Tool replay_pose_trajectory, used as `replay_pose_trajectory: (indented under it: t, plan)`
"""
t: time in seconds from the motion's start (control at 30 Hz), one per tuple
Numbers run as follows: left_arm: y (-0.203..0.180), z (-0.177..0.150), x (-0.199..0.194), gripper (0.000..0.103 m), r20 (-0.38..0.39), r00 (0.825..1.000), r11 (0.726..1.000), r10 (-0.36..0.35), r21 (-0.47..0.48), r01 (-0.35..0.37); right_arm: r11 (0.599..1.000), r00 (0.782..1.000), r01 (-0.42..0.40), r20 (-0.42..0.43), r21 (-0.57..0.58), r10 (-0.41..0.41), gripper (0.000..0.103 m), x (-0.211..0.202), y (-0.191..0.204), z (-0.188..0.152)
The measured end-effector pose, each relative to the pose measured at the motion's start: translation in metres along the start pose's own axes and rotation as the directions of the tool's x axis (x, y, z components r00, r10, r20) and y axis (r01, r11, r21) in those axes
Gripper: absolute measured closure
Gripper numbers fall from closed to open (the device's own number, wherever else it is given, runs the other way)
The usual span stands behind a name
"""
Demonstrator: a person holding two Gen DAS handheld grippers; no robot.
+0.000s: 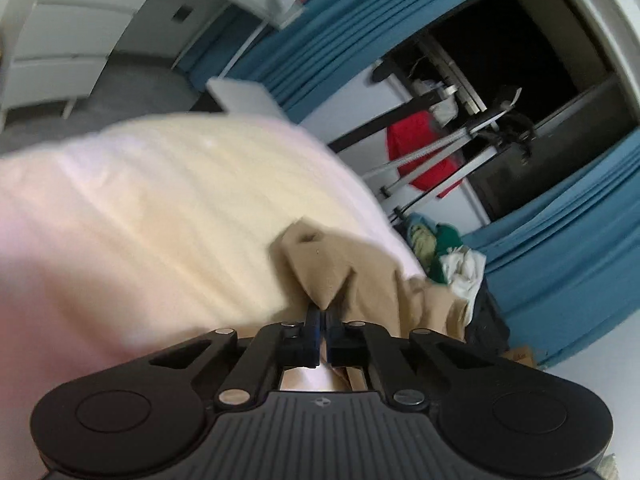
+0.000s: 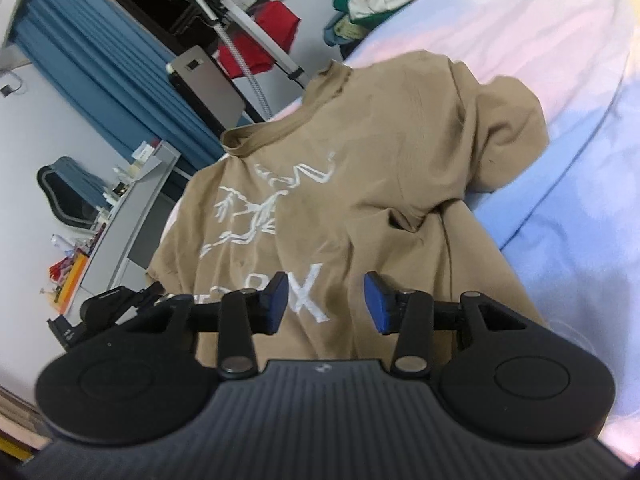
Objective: Fold clothes
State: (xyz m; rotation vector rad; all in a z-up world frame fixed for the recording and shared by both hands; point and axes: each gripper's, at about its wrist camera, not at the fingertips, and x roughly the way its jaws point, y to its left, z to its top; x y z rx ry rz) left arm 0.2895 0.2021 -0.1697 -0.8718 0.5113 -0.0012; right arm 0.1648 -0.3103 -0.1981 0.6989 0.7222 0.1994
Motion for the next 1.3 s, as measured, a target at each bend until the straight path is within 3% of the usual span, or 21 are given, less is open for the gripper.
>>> replay_pose_trajectory:
  t: [0.17, 0.27, 0.33, 0.4, 0.5, 0.63, 0.83, 0.93, 1.1, 1.2, 1.3]
  plan:
    - [-0.016, 0.033, -0.021, 0.101, 0.043, 0.998, 0.999, -0.049, 0.013, 0.049, 1.0, 1.0, 0.01, -0.002, 0.012, -0.01, 0.058, 0.003, -0.001, -0.001]
    - [-0.032, 0.045, -0.031, 0.101, 0.094, 0.993, 0.982, 0.065, 0.171, -0.08, 1.0, 1.0, 0.019, 0.001, 0.014, -0.019, 0.058, 0.005, -0.002, -0.001]
    - [-0.041, 0.043, -0.03, 0.101, 0.133, 0.981, 0.941, 0.144, 0.289, -0.177, 1.0, 1.0, 0.023, -0.001, 0.021, -0.023, 0.058, 0.006, -0.003, -0.001]
    - [-0.041, 0.036, -0.025, 0.101, 0.136, 0.971, 0.923, 0.195, 0.309, -0.229, 0.999, 1.0, 0.028, 0.001, 0.019, -0.028, 0.058, 0.006, -0.003, -0.001]
    - [-0.033, 0.025, -0.018, 0.1, 0.103, 0.973, 0.938, 0.207, 0.262, -0.227, 0.999, 0.999, 0.032, 0.005, 0.008, -0.032, 0.058, 0.003, -0.002, -0.001]
    - [-0.023, 0.024, -0.021, 0.1, 0.068, 0.988, 0.976, 0.14, 0.158, -0.149, 0.999, 1.0, 0.017, 0.002, -0.044, -0.017, 0.058, 0.004, 0.005, -0.004]
    - [-0.026, 0.033, -0.044, 0.1, 0.102, 0.995, 0.993, 0.012, 0.114, -0.024, 0.979, 0.999, -0.031, 0.003, -0.199, 0.032, 0.056, 0.006, 0.03, -0.016]
    - [-0.029, 0.033, -0.049, 0.1, 0.104, 0.994, 0.995, -0.018, 0.102, 0.007, 0.941, 0.995, -0.096, -0.029, -0.323, 0.091, 0.052, 0.017, 0.064, -0.026]
    - [-0.023, 0.029, -0.05, 0.1, 0.088, 0.996, 0.996, -0.012, 0.092, 0.004, 0.839, 0.979, -0.204, -0.11, -0.504, 0.172, 0.049, 0.055, 0.138, -0.039]
    - [-0.016, 0.032, -0.051, 0.1, 0.089, 0.996, 0.997, -0.024, 0.072, 0.018, 0.775, 0.971, -0.239, -0.165, -0.585, 0.175, 0.049, 0.101, 0.192, -0.045]
    - [-0.005, 0.037, -0.052, 0.1, 0.091, 0.995, 0.999, -0.048, 0.018, 0.047, 0.682, 0.963, -0.264, -0.224, -0.682, 0.149, 0.051, 0.151, 0.24, -0.055]
